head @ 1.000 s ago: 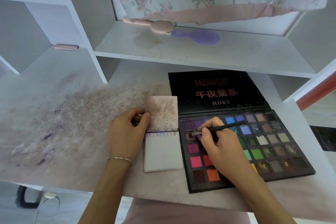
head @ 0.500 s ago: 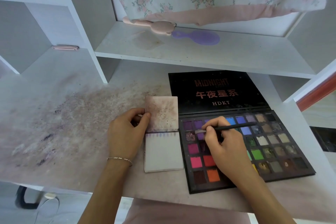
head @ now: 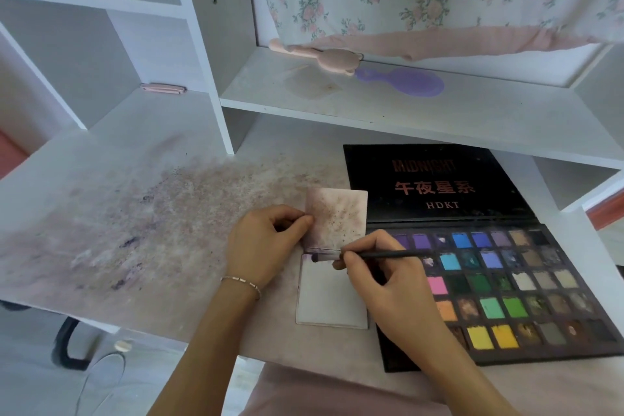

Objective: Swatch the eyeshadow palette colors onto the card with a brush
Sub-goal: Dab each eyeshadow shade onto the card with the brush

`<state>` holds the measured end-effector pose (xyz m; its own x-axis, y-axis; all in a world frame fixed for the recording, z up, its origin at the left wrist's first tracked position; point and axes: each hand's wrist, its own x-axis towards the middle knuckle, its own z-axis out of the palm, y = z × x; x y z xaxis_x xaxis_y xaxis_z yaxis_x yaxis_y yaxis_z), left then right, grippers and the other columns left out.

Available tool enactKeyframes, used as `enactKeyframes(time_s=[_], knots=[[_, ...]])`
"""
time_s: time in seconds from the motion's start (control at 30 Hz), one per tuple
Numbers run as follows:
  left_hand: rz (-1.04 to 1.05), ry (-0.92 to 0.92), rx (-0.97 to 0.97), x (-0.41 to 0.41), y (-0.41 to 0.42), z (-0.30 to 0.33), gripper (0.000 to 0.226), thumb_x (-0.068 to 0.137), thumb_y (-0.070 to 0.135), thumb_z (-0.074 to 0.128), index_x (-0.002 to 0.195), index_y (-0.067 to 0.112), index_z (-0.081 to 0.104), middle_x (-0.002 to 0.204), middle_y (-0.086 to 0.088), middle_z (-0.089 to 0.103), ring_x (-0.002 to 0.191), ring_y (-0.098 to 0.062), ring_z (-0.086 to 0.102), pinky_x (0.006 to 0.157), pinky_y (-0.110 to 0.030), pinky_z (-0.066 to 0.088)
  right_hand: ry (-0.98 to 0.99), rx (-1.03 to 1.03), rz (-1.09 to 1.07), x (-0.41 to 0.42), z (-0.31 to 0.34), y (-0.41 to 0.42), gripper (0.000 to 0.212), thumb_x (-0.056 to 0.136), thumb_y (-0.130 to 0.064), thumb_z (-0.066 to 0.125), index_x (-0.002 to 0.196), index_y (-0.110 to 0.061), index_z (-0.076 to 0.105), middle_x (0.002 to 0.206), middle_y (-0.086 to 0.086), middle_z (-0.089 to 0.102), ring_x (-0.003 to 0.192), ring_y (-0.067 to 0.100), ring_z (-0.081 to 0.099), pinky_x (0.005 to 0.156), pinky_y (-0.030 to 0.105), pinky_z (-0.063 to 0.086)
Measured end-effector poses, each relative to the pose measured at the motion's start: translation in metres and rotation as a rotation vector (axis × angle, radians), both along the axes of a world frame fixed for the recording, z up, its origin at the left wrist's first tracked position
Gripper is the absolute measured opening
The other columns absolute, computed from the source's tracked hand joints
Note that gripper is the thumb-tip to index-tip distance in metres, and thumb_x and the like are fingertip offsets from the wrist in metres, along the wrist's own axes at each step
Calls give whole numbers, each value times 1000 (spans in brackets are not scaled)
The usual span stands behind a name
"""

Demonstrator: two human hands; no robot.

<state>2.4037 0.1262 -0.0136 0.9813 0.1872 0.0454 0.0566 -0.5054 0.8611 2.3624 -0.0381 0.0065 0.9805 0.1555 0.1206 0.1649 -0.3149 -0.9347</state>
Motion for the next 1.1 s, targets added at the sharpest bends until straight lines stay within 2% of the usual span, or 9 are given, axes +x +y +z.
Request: enactKeyframes(time_s=[0.07, 0.17, 0.27, 0.57, 0.7, 0.9, 1.1], knots=[[1, -11, 0, 1, 0, 0, 9, 77, 31, 67, 69, 35, 69, 72, 16, 69, 72, -3, 64, 72, -34, 53, 10, -14, 15, 1, 0, 3, 17, 84, -15, 59, 76, -29, 60, 77, -10, 68, 72, 12, 62, 63, 30, 50], [8, -25, 5, 1, 0, -2, 7, 76, 32, 67, 70, 33, 70, 70, 15, 69, 70, -3, 64, 70, -34, 53, 15, -32, 27, 1, -3, 5, 16, 84, -14, 60, 74, -27, 61, 75, -14, 68, 66, 3, 59, 56, 15, 45], [10, -37, 14, 1, 0, -3, 9, 76, 32, 67, 67, 36, 68, 68, 16, 68, 68, -1, 63, 67, -31, 52, 20, -47, 37, 2, -5, 6, 13, 84, -12, 60, 75, -22, 62, 75, -16, 66, 63, -2, 56, 56, 8, 40], [10, -56, 33, 1, 1, -5, 12, 76, 34, 67, 65, 39, 65, 64, 23, 64, 66, 4, 60, 62, -22, 50, 42, -75, 40, 5, -7, 7, 13, 83, -15, 60, 74, -24, 61, 75, -14, 67, 61, -1, 54, 54, 9, 39], [12, -49, 36, 1, 0, -6, 9, 76, 36, 66, 68, 37, 67, 65, 20, 65, 65, 3, 60, 62, -25, 50, 35, -93, 51, 4, -7, 7, 15, 82, -13, 61, 73, -25, 60, 72, -5, 68, 59, -1, 52, 53, 9, 39], [16, -53, 41, 1, 1, -6, 12, 76, 35, 67, 65, 39, 65, 65, 18, 66, 64, 0, 62, 63, -28, 52, 24, -99, 44, 5, -6, 8, 15, 83, -10, 61, 74, -23, 60, 71, -10, 66, 60, -2, 54, 53, 7, 38], [16, -51, 38, 1, 0, -6, 11, 75, 36, 66, 65, 38, 66, 64, 19, 65, 64, 1, 61, 63, -27, 51, 32, -106, 56, 3, -6, 8, 17, 82, -11, 61, 73, -25, 59, 70, -5, 67, 60, -1, 53, 54, 8, 39]])
